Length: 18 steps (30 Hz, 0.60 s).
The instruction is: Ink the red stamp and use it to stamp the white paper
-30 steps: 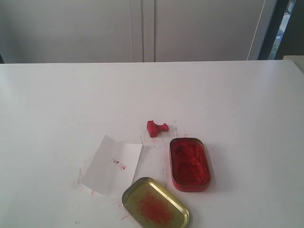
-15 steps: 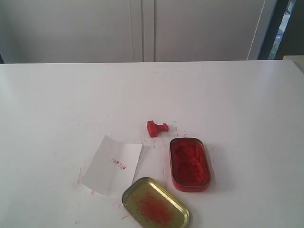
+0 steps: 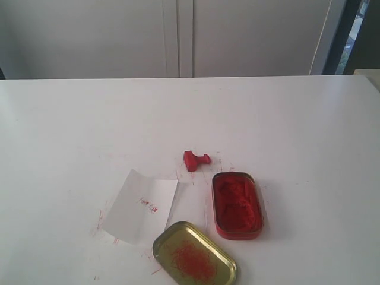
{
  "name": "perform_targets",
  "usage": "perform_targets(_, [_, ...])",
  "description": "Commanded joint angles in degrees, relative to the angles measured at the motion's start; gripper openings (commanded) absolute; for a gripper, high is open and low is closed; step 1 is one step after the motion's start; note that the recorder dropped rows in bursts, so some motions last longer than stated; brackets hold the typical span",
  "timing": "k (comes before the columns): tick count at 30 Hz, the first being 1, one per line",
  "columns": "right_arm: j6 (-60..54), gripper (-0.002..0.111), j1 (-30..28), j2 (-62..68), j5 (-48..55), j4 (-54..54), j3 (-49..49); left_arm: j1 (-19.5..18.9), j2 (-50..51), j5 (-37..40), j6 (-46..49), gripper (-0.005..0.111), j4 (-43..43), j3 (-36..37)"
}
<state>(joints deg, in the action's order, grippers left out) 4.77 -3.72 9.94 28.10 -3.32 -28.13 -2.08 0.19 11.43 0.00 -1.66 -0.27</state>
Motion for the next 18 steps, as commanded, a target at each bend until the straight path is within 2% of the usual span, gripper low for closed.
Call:
perform_targets(1, [-0.57, 0.0, -0.29, -0.49, -0.83, 0.4, 0.24, -0.06, -0.19, 0.14, 0.0, 0.0, -0.07, 0.27])
perform_targets(14, [-0.8, 0.0, -0.29, -1.26, -0.73, 1.0, 0.96, -0.06, -0.19, 0.14, 0.0, 0.0, -0.07, 0.27])
perform_targets(18, [-5.69, 0.0, -0.29, -1.26, -0.73, 1.13, 0.96, -0.06, -0.19, 0.14, 0.0, 0.0, -0.07, 0.27])
